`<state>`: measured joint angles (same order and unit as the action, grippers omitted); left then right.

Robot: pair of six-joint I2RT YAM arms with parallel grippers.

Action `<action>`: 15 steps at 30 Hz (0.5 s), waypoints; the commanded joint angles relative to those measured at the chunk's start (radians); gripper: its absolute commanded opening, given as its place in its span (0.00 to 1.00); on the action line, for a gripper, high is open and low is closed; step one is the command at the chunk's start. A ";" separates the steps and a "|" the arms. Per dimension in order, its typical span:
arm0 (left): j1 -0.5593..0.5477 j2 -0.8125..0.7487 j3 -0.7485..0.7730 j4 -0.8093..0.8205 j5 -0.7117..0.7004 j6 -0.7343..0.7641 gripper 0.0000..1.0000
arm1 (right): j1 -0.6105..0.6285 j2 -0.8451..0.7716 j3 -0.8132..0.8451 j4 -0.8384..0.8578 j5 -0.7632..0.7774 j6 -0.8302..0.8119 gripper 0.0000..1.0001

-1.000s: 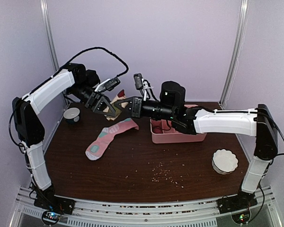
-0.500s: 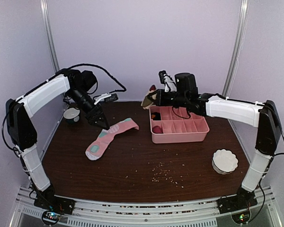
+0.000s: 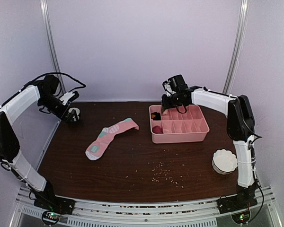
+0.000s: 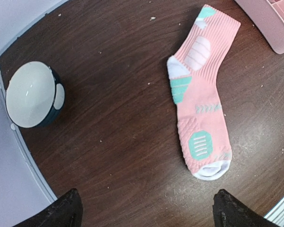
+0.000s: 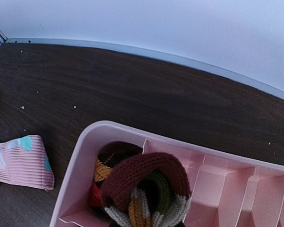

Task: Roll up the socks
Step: Place the sock in the storage box.

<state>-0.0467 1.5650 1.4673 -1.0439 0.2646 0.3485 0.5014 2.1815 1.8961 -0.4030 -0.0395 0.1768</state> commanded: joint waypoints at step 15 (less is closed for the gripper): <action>0.028 -0.169 -0.159 0.116 -0.041 0.072 0.98 | -0.026 0.094 0.102 -0.079 0.016 -0.020 0.24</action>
<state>-0.0196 1.4155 1.3392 -0.9634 0.2207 0.3904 0.4808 2.2623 1.9724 -0.4965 -0.0288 0.1463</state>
